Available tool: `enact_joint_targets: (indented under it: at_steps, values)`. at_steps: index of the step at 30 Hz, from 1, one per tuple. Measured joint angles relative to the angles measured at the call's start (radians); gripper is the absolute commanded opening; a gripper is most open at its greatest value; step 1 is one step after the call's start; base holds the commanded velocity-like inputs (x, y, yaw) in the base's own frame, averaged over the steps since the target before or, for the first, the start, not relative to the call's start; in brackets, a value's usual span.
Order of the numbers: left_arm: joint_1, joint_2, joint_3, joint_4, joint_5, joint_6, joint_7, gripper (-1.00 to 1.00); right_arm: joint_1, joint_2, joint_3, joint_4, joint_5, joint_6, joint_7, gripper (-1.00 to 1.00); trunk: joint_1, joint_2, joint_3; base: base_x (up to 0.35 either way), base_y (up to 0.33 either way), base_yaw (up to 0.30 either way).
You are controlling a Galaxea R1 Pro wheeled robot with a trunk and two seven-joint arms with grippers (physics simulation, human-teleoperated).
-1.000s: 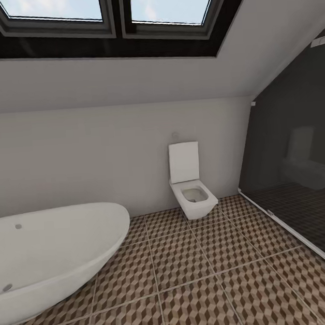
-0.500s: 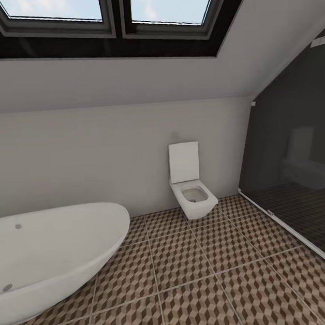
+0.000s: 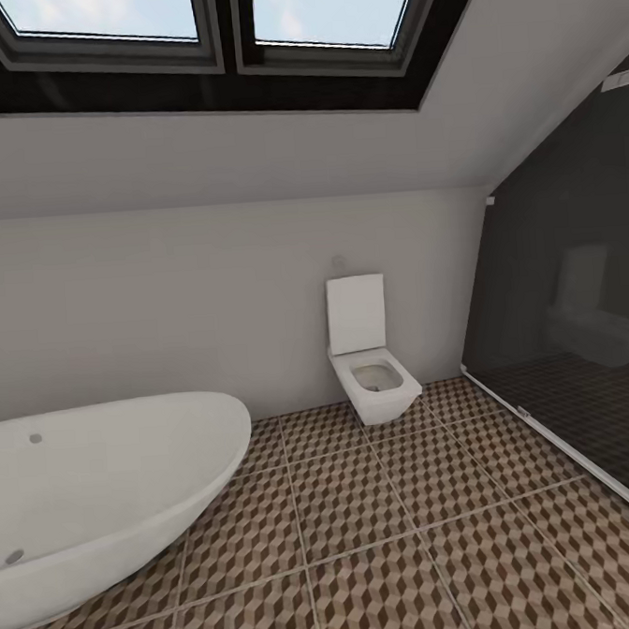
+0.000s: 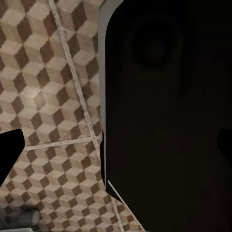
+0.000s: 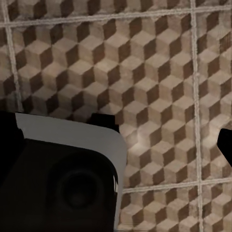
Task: Take the four mousetraps from the cabinet in the bathroom and place them on the bathroom floor. Make sure all four end up on the same floor surface, and ensure that at least two of them are either under or directly next to the same bathroom sink.
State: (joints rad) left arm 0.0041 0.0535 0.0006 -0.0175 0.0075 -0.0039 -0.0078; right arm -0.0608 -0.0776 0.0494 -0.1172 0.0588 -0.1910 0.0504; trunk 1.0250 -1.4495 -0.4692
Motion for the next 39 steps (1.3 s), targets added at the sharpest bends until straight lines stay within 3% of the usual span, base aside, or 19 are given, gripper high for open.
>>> enact_joint_targets:
  at_steps: [1, 2, 4, 15, 19, 23, 24, 25, 31, 32, 35, 36, 38, 39]
  values:
    - [0.000, -0.005, 0.000, -0.006, 0.000, 0.000, 0.000, 1.00, 0.000, 0.000, 0.005, 0.000, 0.006, 0.002, 0.006, 1.00, 0.000, 0.000, 0.000, 0.000, 0.000, 0.000]
    - [0.000, -0.020, 0.000, -0.043, 0.000, 0.003, 0.000, 1.00, 0.000, 0.000, 0.013, 0.000, 0.107, 0.008, 0.046, 1.00, 0.000, 0.000, 0.000, 0.000, 0.000, 0.000]
    - [0.000, -0.028, 0.000, -0.078, 0.000, 0.005, 0.000, 1.00, -0.001, 0.000, 0.015, 0.001, 0.118, 0.010, 0.058, 1.00, 0.000, 0.000, 0.000, 0.000, 0.000, 0.000]
    - [0.000, -0.041, -0.001, -0.202, 0.000, 0.007, 0.004, 1.00, -0.002, 0.000, 0.010, -0.017, 0.117, 0.003, 0.063, 1.00, 0.000, 0.000, 0.000, 0.000, 0.000, 0.000]
    - [-0.007, -0.032, 0.008, -0.291, 0.001, 0.021, 0.022, 1.00, -0.002, 0.001, 0.005, -0.034, 0.106, 0.002, 0.060, 1.00, 0.000, 0.000, 0.000, 0.000, 0.000, 0.000]
    - [-0.026, -0.002, 0.060, -0.356, 0.002, 0.053, 0.099, 1.00, -0.002, 0.002, 0.002, -0.041, 0.100, 0.002, 0.059, 1.00, 0.000, 0.000, 0.000, 0.000, 0.000, 0.000]
    - [-0.039, 0.016, 0.116, -0.382, 0.001, 0.064, 0.167, 1.00, -0.002, 0.003, 0.002, -0.042, 0.098, 0.002, 0.059, 1.00, 0.000, 0.000, 0.000, 0.000, 0.000, 0.000]
    - [-0.044, 0.025, 0.140, -0.385, 0.002, 0.065, 0.191, 1.00, -0.002, 0.004, 0.002, -0.042, 0.100, 0.003, 0.058, 1.00, 0.000, 0.000, 0.000, 0.000, 0.000, 0.000]
    - [-0.047, 0.022, 0.154, -0.357, -0.003, 0.065, 0.185, 1.00, -0.002, 0.004, 0.004, -0.041, 0.104, 0.009, 0.057, 1.00, 0.000, 0.000, 0.000, 0.000, 0.000, 0.000]
    - [-0.048, -0.010, 0.136, -0.287, -0.004, 0.066, 0.162, 1.00, -0.002, 0.007, 0.007, -0.036, 0.105, 0.008, 0.057, 1.00, 0.000, 0.000, 0.000, 0.000, 0.000, 0.000]
    - [-0.049, -0.016, 0.105, -0.274, -0.005, 0.067, 0.155, 1.00, -0.002, 0.007, 0.005, -0.035, 0.101, 0.007, 0.058, 1.00, 0.000, 0.000, 0.000, 0.000, 0.000, 0.000]
    - [-0.049, -0.017, 0.047, -0.269, -0.004, 0.071, 0.124, 1.00, -0.002, 0.007, 0.004, -0.035, 0.099, 0.007, 0.058, 1.00, 0.000, 0.000, 0.000, 0.000, 0.000, 0.000]
    - [-0.049, -0.016, 0.004, -0.267, -0.004, 0.072, 0.082, 1.00, -0.002, 0.008, 0.003, -0.035, 0.097, 0.007, 0.058, 1.00, 0.000, 0.000, 0.000, 0.000, 0.000, -0.140]
    - [-0.049, -0.011, -0.043, -0.266, -0.001, 0.069, 0.015, 1.00, -0.001, 0.007, 0.001, -0.034, 0.094, 0.007, 0.058, 1.00, 0.000, 0.000, 0.000, 0.000, 0.000, -0.254]
